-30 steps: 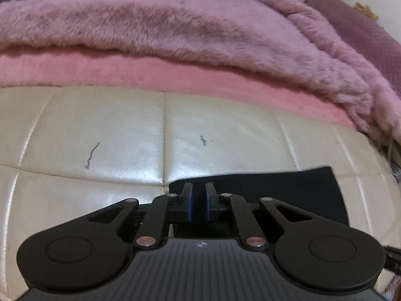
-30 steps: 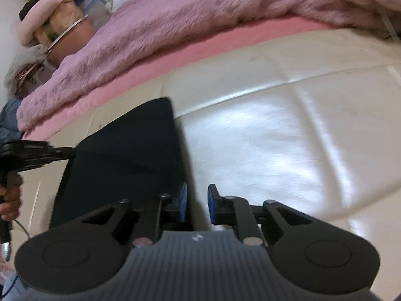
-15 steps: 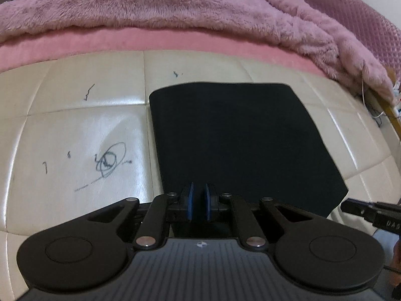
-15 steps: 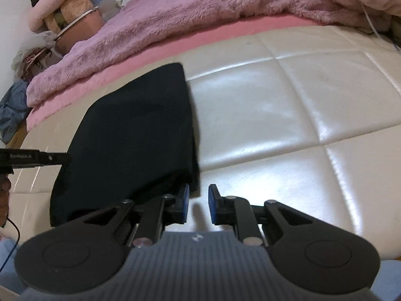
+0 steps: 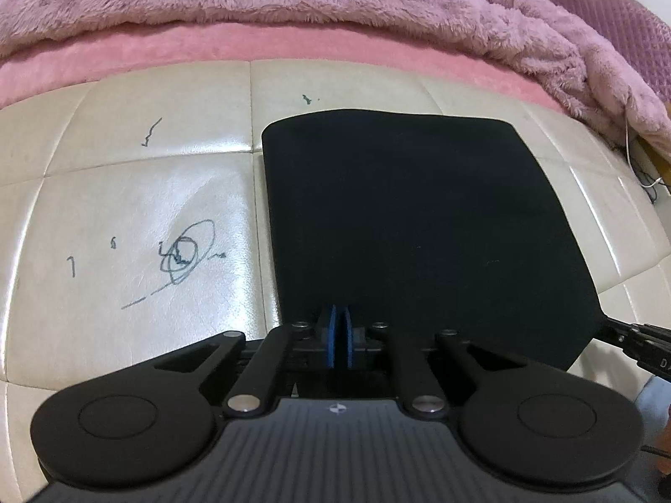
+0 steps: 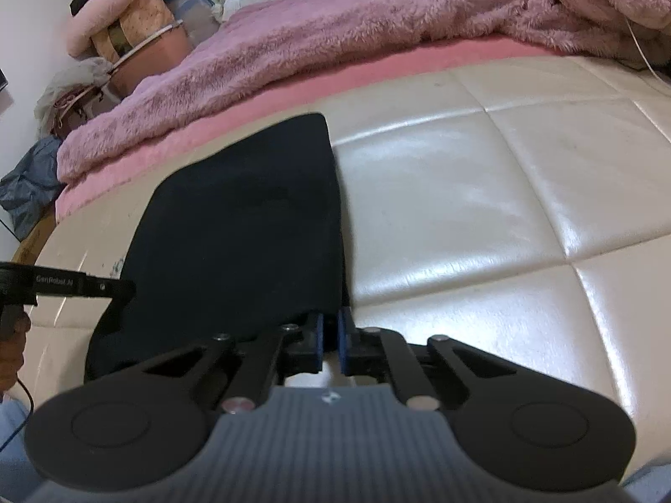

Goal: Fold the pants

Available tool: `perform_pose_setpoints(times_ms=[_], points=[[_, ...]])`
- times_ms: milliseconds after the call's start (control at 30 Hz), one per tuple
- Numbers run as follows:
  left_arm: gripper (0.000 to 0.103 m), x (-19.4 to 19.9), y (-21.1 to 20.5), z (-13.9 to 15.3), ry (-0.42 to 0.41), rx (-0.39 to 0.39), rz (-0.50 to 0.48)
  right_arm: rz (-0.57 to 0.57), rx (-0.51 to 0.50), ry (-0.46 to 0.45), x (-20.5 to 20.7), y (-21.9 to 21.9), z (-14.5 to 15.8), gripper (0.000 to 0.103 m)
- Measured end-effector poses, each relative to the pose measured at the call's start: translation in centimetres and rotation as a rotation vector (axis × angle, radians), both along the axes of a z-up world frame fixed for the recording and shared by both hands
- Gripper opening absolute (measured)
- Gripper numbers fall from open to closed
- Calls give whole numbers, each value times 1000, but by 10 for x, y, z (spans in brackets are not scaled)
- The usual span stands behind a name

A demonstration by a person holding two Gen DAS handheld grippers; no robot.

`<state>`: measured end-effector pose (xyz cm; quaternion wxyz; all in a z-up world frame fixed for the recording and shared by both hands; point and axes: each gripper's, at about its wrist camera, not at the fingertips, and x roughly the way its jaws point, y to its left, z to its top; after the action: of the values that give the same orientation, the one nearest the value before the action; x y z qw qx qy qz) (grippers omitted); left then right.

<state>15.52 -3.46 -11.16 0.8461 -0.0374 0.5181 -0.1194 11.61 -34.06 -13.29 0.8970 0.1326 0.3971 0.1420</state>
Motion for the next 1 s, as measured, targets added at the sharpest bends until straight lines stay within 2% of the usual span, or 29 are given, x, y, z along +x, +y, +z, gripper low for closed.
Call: perform_pose_setpoints(times_ms=[233, 333, 400, 433, 500, 533, 567, 600, 667, 767, 800, 900, 1000], points=[[7, -5, 10, 2, -4, -38, 8, -23, 49, 51, -2, -10, -5, 0], [7, -14, 14, 6, -9, -44, 0, -33, 19, 66, -4, -12, -5, 0], [8, -17, 17, 9, -5, -48, 0, -45, 41, 80, -5, -18, -5, 0], [10, -18, 20, 11, -4, -53, 4, -53, 42, 79, -5, -21, -3, 0], [28, -19, 28, 14, -16, -62, 33, -63, 35, 69, -5, -25, 4, 2], [33, -20, 34, 16, -38, -75, 62, -67, 45, 61, -4, -28, 7, 3], [40, -19, 39, 17, -60, -101, 86, -66, 64, 53, -3, -30, 10, 6], [47, -18, 45, 17, -69, -139, 109, -66, 94, 43, 0, -33, 14, 14], [55, -11, 56, 12, -55, -248, 155, -68, 142, 26, 5, -38, 17, 30], [57, -1, 67, -2, -18, -383, 218, -41, 214, 31, 23, -39, 18, 34], [57, 2, 70, -6, -13, -408, 239, -35, 231, 38, 28, -37, 17, 38], [57, 9, 72, -18, 5, -443, 278, -33, 273, 67, 48, -34, 9, 40], [57, 16, 68, -24, 18, -431, 273, -39, 313, 98, 65, -33, 1, 45]])
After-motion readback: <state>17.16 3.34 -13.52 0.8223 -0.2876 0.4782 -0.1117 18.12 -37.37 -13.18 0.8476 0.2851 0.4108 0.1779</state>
